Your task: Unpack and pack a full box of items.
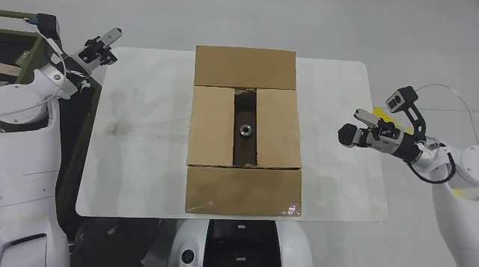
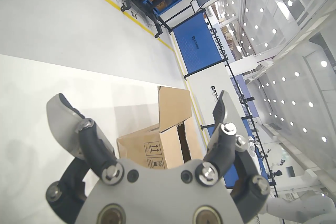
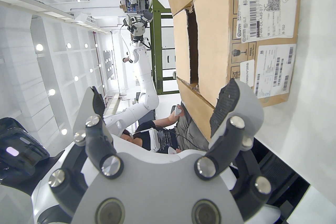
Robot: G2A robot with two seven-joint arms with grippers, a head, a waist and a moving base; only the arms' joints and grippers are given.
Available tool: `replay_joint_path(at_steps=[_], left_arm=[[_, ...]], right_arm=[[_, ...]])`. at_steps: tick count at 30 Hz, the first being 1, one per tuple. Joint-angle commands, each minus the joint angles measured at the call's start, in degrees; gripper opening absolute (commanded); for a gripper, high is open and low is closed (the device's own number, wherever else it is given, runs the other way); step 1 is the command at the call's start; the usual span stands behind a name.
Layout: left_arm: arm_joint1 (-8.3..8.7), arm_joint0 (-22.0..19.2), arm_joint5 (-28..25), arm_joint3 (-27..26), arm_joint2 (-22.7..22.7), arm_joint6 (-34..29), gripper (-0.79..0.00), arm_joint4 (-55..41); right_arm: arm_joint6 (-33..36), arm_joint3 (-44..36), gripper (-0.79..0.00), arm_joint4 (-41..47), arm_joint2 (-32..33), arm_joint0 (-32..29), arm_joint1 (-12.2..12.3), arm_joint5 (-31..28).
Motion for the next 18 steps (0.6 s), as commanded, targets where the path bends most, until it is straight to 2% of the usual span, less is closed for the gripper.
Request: replay_joint_path(at_steps=[1, 4, 7, 13, 18], left_arm=[[0.00, 0.00, 0.00, 0.00, 0.00, 0.00, 0.000, 0.00], [0.00, 0.00, 0.00, 0.00, 0.00, 0.00, 0.000, 0.00], [0.00, 0.00, 0.00, 0.00, 0.00, 0.00, 0.000, 0.00], [0.00, 0.00, 0.00, 0.00, 0.00, 0.00, 0.000, 0.00], [0.00, 0.00, 0.00, 0.00, 0.00, 0.00, 0.000, 0.00]], right_arm=[[-1.32, -1.52, 0.000, 0.08, -0.72, -0.36, -0.12, -1.21], [-2.42, -3.35, 0.000, -0.26, -2.38, -0.63, -0.25, -1.53], [-4.17, -5.33, 0.000, -2.01, -5.80, 0.45, -0.41, 1.33], [-6.72, -9.53, 0.000, -3.18, -13.75, 4.32, -1.00, 6.73], [-9.63, -9.83, 0.000, -5.25, -20.67, 8.67, -1.72, 9.81]])
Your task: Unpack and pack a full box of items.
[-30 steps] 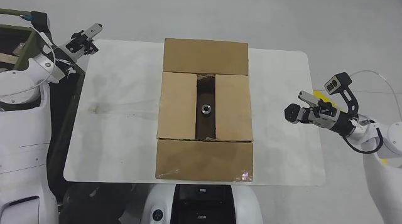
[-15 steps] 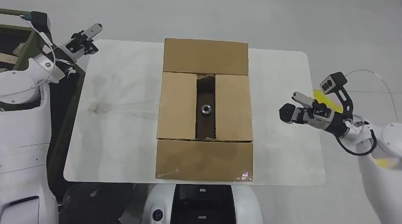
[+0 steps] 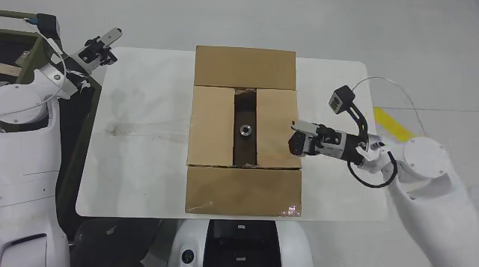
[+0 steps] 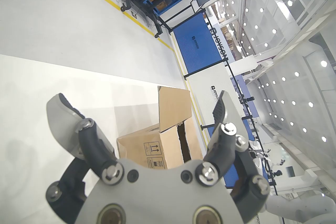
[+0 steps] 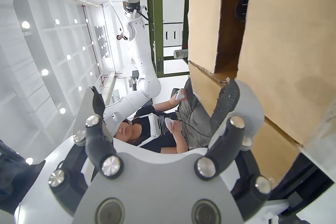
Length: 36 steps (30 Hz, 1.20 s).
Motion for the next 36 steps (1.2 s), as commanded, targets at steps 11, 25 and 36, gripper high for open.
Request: replay_joint_path(at_steps=[11, 25, 36], left_arm=[[0.00, 0.00, 0.00, 0.00, 0.00, 0.00, 0.000, 0.00], [0.00, 0.00, 0.00, 0.00, 0.00, 0.00, 0.000, 0.00], [0.00, 0.00, 0.00, 0.00, 0.00, 0.00, 0.000, 0.00]], right_arm=[[-8.46, 4.27, 0.000, -4.77, -15.24, 8.78, -2.52, 2.46], [-10.40, 5.67, 0.000, -6.25, -18.49, 10.80, -3.29, 3.05], [-10.42, 8.03, 0.000, -5.80, -20.66, 11.51, -3.93, 0.37]])
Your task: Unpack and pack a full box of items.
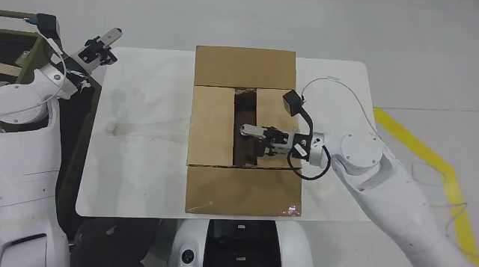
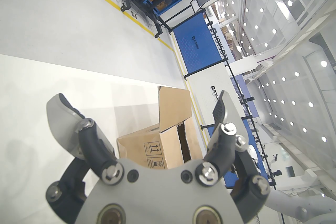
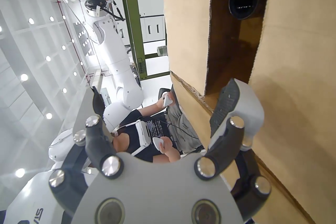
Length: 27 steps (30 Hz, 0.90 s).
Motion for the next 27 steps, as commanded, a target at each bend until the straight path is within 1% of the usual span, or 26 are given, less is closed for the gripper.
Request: replay_joint_path(at_steps=[1, 18, 23, 27], left_arm=[[0.00, 0.00, 0.00, 0.00, 0.00, 0.00, 0.000, 0.00], [0.00, 0.00, 0.00, 0.00, 0.00, 0.00, 0.000, 0.00], [0.00, 0.00, 0.00, 0.00, 0.00, 0.00, 0.000, 0.00], [0.00, 0.00, 0.00, 0.00, 0.00, 0.00, 0.000, 0.00]], right_arm=[[-0.48, 0.82, 0.000, -0.74, -1.24, 0.86, -0.33, -0.27], [-3.09, 8.48, 0.000, -2.54, -13.57, 9.02, -4.85, -1.85], [-3.14, 10.68, 0.000, 0.50, -14.85, 10.54, -6.15, -3.23], [-0.64, 10.74, 0.000, 3.22, -14.46, 10.83, -6.54, -4.89]])
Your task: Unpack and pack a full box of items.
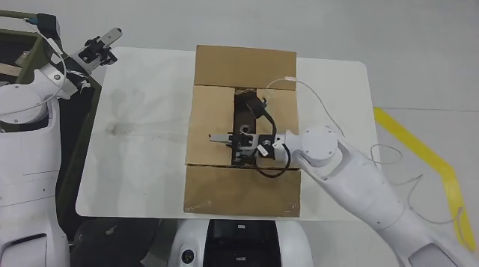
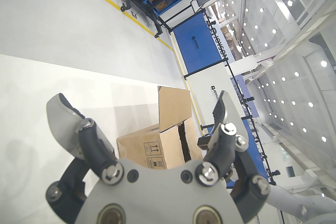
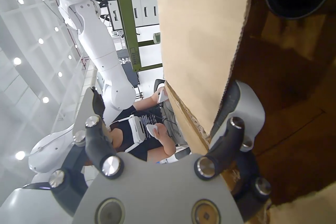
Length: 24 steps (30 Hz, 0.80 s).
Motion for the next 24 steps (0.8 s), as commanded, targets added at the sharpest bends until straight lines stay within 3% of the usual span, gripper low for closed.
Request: replay_joint_path(at_steps=[1, 10, 24], left_arm=[[0.00, 0.00, 0.00, 0.00, 0.00, 0.00, 0.000, 0.00], [0.00, 0.00, 0.00, 0.00, 0.00, 0.00, 0.000, 0.00], [0.00, 0.00, 0.00, 0.00, 0.00, 0.00, 0.000, 0.00]], right_arm=[[1.95, -0.20, 0.000, 1.44, 0.59, -0.09, 0.00, -0.96], [6.89, -3.96, 0.000, 3.76, 3.40, -2.20, 0.42, -6.28], [-1.16, -5.44, 0.000, -0.55, -2.34, 0.04, -2.59, -10.39]])
